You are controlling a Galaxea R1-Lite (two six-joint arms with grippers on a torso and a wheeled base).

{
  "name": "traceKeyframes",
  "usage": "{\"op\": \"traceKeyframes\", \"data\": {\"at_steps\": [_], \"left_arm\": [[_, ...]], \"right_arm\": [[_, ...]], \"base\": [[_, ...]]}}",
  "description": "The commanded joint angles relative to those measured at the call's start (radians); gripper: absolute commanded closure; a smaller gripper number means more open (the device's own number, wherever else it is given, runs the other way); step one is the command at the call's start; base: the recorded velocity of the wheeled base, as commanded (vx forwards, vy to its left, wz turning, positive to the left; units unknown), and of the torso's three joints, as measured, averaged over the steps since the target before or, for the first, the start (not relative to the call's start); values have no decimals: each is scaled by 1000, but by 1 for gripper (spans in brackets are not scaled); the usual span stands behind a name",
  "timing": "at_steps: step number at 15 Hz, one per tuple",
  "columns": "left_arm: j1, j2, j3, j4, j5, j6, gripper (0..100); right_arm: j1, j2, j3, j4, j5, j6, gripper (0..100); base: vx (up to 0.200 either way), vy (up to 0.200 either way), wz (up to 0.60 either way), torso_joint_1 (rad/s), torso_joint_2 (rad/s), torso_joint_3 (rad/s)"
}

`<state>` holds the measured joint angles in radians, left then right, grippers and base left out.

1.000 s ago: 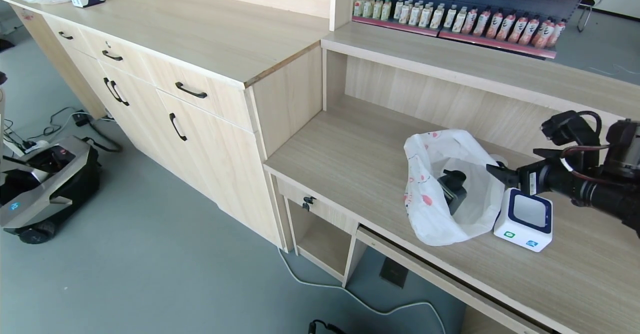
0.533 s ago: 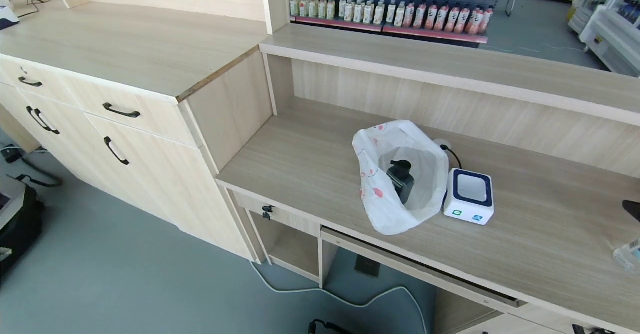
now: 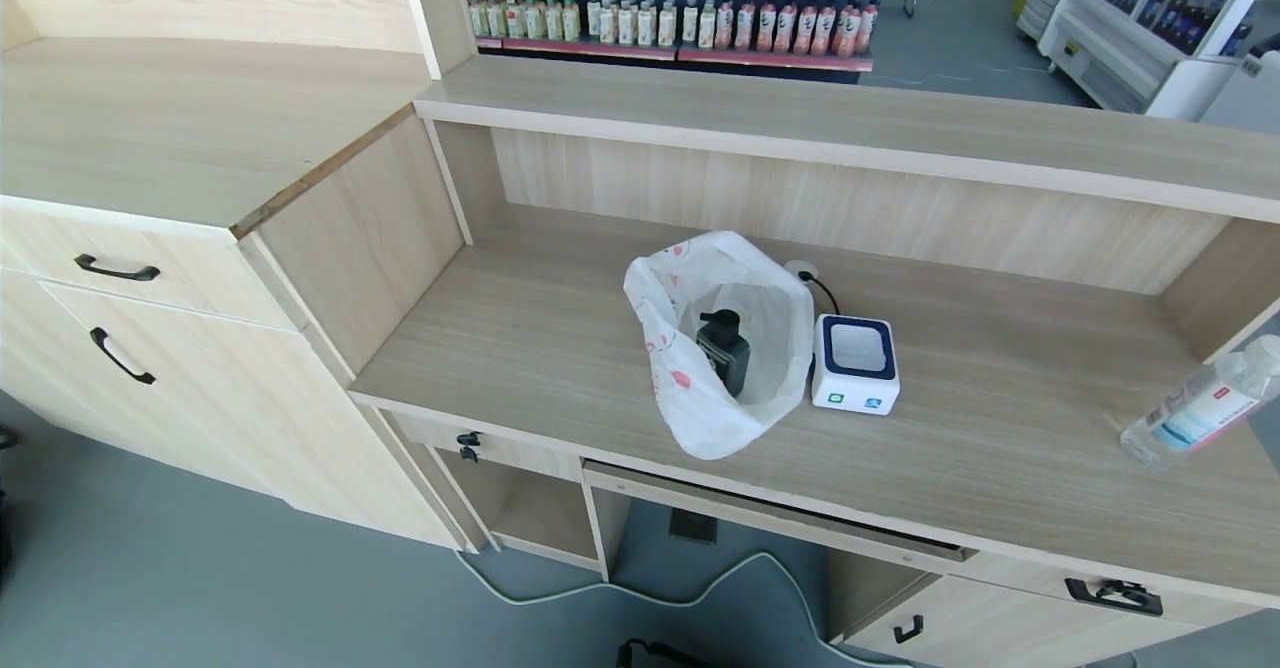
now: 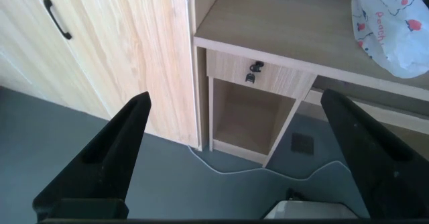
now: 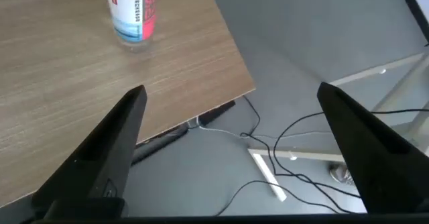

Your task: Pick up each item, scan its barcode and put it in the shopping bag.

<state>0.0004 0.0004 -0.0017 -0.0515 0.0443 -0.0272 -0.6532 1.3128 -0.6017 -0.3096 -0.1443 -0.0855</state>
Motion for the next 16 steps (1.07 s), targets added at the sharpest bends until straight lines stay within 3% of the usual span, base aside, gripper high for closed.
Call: {"op": "traceKeyframes", "data": {"at_steps": [1, 2, 3, 6, 16], "left_arm": [[1, 0, 0, 1, -1, 0, 0], [1, 0, 0, 1, -3, 0, 0], [1, 0, 0, -1, -1, 0, 0], [1, 0, 0, -1, -1, 0, 0], [1, 0, 0, 1, -1, 0, 0]], "right_arm": [[14, 184, -1, -123, 52, 40, 0], [14, 200, -1, -140, 61, 38, 0], [15, 286, -3, -275, 87, -16, 0], [26, 398, 10, -442, 94, -53, 0], [33, 499, 34, -574, 92, -69, 0]], "base": [[0, 0, 0, 0, 0, 0], [0, 0, 0, 0, 0, 0], [0, 0, 0, 0, 0, 0], [0, 0, 0, 0, 0, 0], [0, 0, 0, 0, 0, 0]]}}
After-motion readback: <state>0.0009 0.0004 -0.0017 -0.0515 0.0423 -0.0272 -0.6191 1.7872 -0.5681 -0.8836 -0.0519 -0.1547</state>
